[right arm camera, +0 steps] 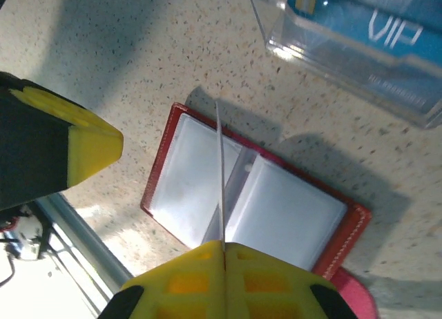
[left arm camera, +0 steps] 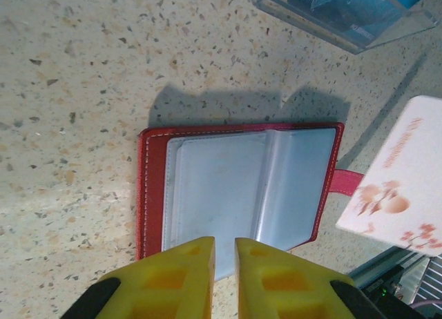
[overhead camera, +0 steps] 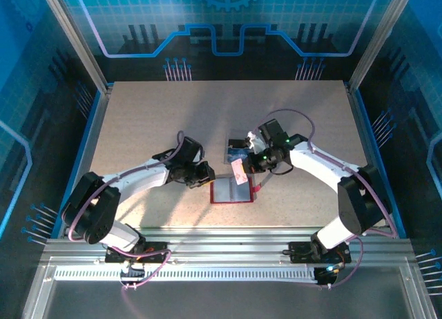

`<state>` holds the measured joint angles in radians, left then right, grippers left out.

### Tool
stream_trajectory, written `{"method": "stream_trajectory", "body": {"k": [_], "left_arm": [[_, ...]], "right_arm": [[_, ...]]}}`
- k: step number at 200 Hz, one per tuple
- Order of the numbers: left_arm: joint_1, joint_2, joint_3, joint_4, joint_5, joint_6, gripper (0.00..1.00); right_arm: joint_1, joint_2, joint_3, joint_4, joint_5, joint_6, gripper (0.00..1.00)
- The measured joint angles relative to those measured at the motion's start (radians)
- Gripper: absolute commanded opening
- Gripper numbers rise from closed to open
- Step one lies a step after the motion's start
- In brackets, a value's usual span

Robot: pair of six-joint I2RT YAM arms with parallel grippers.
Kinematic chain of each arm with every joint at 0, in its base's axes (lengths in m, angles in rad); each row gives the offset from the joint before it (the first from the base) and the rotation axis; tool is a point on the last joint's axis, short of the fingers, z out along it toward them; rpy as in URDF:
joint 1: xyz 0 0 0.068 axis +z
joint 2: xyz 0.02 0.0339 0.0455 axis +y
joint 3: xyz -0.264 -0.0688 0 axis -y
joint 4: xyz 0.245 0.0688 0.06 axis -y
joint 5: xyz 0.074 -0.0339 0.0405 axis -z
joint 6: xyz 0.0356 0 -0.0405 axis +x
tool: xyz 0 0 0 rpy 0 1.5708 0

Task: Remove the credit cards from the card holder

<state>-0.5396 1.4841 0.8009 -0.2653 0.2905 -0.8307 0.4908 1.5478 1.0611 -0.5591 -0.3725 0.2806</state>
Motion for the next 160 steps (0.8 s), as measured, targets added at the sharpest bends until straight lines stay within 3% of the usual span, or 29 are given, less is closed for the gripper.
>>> {"method": "stream_trajectory", "body": {"k": [92, 160], "left_arm": [[0.011, -0.029, -0.020, -0.007, -0.007, 0.000, 0.18], [0.014, -0.058, -0.053, -0.010, -0.010, 0.000, 0.18]], "right_arm": [[0.006, 0.080, 0.282, -0.283, 0.195, -0.645, 0.00], [0.006, 0.273, 0.568, -0.473, 0.282, -0.901, 0.00]]}}
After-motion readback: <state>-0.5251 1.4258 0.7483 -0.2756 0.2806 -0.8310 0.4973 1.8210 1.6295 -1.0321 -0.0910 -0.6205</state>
